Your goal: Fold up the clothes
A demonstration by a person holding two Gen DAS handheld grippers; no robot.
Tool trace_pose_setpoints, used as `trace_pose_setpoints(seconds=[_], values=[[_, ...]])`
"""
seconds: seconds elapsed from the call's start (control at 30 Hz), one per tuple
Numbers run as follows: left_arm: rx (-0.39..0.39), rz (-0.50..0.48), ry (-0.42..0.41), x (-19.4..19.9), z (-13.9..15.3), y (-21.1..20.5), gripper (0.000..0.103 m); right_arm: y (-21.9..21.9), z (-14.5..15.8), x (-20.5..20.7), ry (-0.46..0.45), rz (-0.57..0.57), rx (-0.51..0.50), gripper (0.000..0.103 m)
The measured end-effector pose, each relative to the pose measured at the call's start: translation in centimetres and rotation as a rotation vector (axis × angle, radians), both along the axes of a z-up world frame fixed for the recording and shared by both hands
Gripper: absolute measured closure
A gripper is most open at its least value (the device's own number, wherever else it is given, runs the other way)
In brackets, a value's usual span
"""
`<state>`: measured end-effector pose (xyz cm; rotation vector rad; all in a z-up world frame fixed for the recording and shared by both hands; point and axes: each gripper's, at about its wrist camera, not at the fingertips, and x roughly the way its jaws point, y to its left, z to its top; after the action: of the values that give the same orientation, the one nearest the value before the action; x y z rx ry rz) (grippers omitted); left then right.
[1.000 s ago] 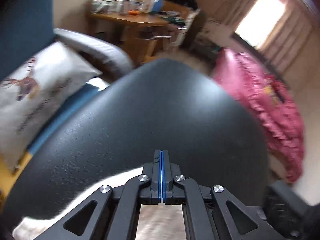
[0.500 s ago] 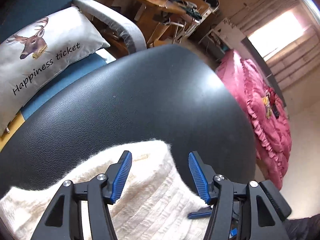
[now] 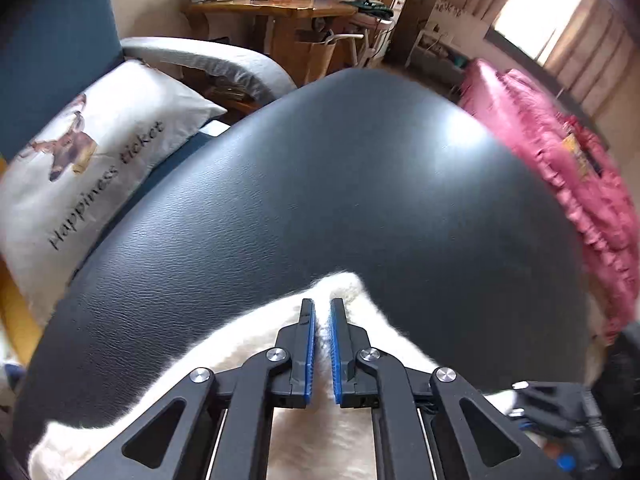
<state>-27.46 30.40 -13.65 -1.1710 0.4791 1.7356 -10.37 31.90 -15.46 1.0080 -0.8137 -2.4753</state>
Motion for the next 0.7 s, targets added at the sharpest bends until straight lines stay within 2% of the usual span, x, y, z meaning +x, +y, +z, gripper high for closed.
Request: trace_pose_setpoints(seconds=[0.07, 0.1, 0.23, 0.33, 0.43, 0.5, 0.57, 0.7], values=[[-0.005, 0.012, 0.004, 0.2, 0.5, -0.2, 0.095, -0.1, 0.0, 0.0, -0.002, -0.001, 0.006, 0.006], [-0.014, 0.017, 0.015, 0.5, 0.8, -0.3, 0.091, -0.1, -0.1, 0.0, -0.002, -0.001, 0.007, 0.006], [0.096, 0.149, -0.013, 0.9, 4.1, -4.0, 0.091, 0.1, -0.1, 0.0, -0.004, 0.000, -0.001, 0.006], [0.177, 0.296, -0.011, 2.0, 6.0, -8.9, 0.089, 0.2, 0.5, -0.2, -0.002, -0.003, 0.014, 0.006], [0.172, 0.417, 0.017, 3.3, 6.2, -15.3, 0.088, 0.3, 1.2, -0.4, 0.000, -0.006, 0.031, 0.007], [0.178, 0.502, 0.002, 3.3, 5.8, -19.6, 0.088, 0.2, 2.1, -0.7, 0.009, -0.008, 0.058, 0.007], [0.162, 0.591, 0.006, 3.2, 4.9, -23.2, 0.088, -0.1, 3.4, -2.3, 0.035, -0.012, 0.124, 0.007], [0.103, 0.732, 0.017, 3.3, 2.8, -29.3, 0.088, -0.8, 2.6, -4.8, -0.001, -0.011, 0.251, 0.007]])
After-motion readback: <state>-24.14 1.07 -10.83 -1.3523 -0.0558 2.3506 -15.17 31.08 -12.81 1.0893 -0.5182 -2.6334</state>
